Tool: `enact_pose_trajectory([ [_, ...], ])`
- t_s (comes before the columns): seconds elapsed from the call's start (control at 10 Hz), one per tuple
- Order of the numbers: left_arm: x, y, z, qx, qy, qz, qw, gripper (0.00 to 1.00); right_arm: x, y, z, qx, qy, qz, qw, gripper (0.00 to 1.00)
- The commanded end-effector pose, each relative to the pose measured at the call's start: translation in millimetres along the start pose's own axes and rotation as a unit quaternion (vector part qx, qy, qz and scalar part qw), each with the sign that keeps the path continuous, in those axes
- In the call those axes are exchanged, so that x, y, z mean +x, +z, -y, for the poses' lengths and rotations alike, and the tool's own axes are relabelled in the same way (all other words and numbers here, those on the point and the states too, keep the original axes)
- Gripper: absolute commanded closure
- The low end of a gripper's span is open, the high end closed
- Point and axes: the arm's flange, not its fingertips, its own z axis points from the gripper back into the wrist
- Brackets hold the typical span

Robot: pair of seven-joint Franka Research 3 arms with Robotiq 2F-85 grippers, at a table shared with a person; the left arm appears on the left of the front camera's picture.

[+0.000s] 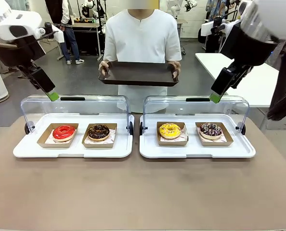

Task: Provide the desired donut to the person.
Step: Pick up and lift the Paper togo box containing the Donut pointed at by the person.

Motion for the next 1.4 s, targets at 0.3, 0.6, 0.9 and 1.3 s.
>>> enact_pose_trajectory([
  [0.3,-55,46,-54,-0.276,-0.303,0.211,0.887,0.0,-61,38,107,0.33,0.211,0.255,0.884,0.0],
  [0.6,-94,48,-92,-0.26,-0.318,0.314,0.856,0.0,-113,23,190,0.368,0.112,0.358,0.851,0.0],
  [0.9,-123,36,-118,-0.206,-0.243,0.349,0.881,0.0,-154,1,221,0.36,0.047,0.369,0.856,0.0],
  [1.3,-168,34,-138,-0.206,-0.167,0.36,0.894,0.0,-191,-14,234,0.32,0.057,0.362,0.874,0.0],
])
